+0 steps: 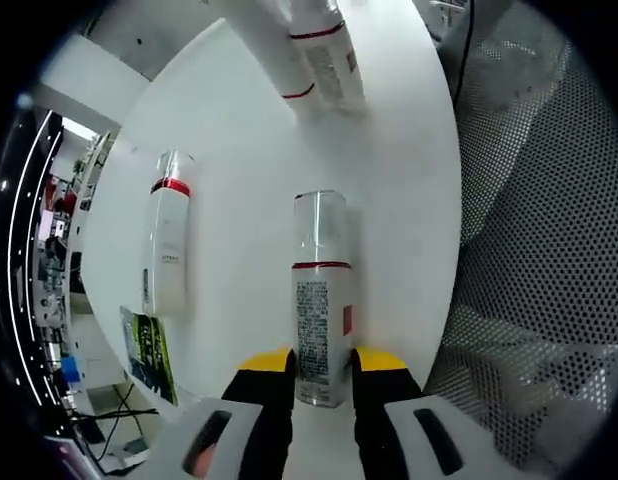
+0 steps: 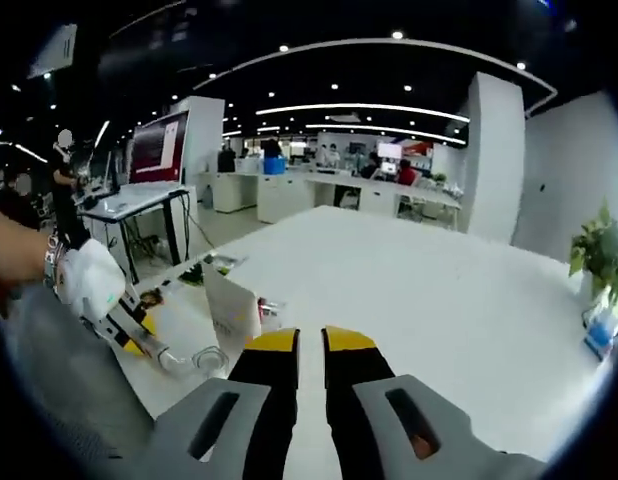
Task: Arrange the skincare products in the storage area until every visible bottle or jar stands upright without overlapping.
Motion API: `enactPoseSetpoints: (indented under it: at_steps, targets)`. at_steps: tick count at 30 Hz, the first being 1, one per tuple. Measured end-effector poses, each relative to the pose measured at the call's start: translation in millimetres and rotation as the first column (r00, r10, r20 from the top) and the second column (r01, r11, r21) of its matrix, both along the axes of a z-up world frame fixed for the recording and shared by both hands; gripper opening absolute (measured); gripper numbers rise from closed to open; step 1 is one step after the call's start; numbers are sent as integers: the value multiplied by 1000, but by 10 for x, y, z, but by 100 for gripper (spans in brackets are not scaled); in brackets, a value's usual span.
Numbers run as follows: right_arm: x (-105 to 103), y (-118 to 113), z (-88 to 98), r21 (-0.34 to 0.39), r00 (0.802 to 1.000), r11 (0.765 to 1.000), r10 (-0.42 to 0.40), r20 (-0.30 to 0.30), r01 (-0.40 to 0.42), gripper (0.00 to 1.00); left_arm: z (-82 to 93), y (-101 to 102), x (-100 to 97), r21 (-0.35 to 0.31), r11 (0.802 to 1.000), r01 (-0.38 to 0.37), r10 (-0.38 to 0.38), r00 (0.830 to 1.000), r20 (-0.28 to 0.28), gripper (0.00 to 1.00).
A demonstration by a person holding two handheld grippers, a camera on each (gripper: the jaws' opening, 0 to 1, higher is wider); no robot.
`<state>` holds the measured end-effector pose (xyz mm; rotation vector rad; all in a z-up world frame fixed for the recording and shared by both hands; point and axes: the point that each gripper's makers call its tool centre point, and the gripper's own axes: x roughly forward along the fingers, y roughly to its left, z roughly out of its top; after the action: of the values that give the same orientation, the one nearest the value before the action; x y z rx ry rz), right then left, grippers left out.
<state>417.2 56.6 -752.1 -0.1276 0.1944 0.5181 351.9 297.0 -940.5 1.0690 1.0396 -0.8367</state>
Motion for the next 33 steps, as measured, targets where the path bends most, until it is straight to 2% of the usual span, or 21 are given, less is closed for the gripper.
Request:
enactPoseSetpoints:
  at_steps: [1,4,6,9,10,11,13,16,18,19,20,21,22,23,25,26,28,29,31,33]
  targets:
    - [-42,85,61,7,999,999,38,30,-38,8,1,-8,-27,0,1000,2,-2,1000,-2,22]
    - [-130,243,150,23,994,995,91,58,-92,10,-2,-42,-89,14,999,38,-38,999,-6,22]
    - [-199,351,304,38,982,990,133,131,-139,14,-7,-60,-132,33,997,64,-63,998,-13,22]
    - [-285,486,392,47,968,980,183,170,-194,20,-7,-83,-167,53,995,90,-89,996,-19,22]
    - [-331,591,392,13,956,971,234,176,-240,20,-9,-91,-182,64,993,102,-101,995,-25,22]
    - [-352,660,372,-7,951,965,260,169,-263,20,-11,-95,-186,69,992,108,-106,994,-26,22]
    - [-409,925,227,-108,921,928,369,127,-357,19,-10,-100,-181,87,990,111,-109,994,-27,22]
    - [-440,1193,-59,-160,893,881,450,-7,-446,18,-11,-94,-169,96,990,100,-96,994,-42,23]
    - [-473,1296,-320,-209,872,847,472,-132,-489,15,-11,-91,-168,94,992,81,-76,995,-60,23]
    - [-462,1290,-400,-223,883,855,441,-162,-468,12,-12,-92,-165,94,993,74,-68,995,-69,23]
    - [-453,1294,-429,-254,887,850,437,-146,-461,9,-13,-91,-165,94,993,69,-62,995,-75,23]
    - [-482,1344,-448,-263,877,837,468,-108,-480,7,-16,-90,-167,94,994,60,-52,995,-84,23]
    - [-528,1350,-473,-245,869,834,483,-110,-494,7,-17,-88,-167,95,994,55,-47,995,-89,23]
    - [-612,1387,-532,-200,843,819,517,-147,-537,9,-16,-88,-167,96,994,55,-46,995,-92,23]
    - [-683,1367,-617,-189,814,794,545,-200,-578,15,-12,-86,-172,92,994,62,-53,994,-95,22]
    - [-681,1354,-632,-199,810,787,550,-201,-584,18,-9,-78,-167,86,994,66,-58,994,-93,22]
    - [-660,1324,-648,-191,813,794,541,-213,-578,17,-3,-72,-166,68,996,59,-53,995,-86,21]
    - [-663,1317,-650,-182,811,794,542,-219,-580,15,-3,-64,-159,31,999,17,-14,997,-78,20]
    - [-695,1343,-620,-130,804,801,551,-224,-585,16,-7,-58,-195,-9,1000,-25,25,995,-95,20]
    - [-717,1354,-620,-126,800,798,556,-226,-590,17,5,-51,-211,-48,998,-49,45,995,-89,19]
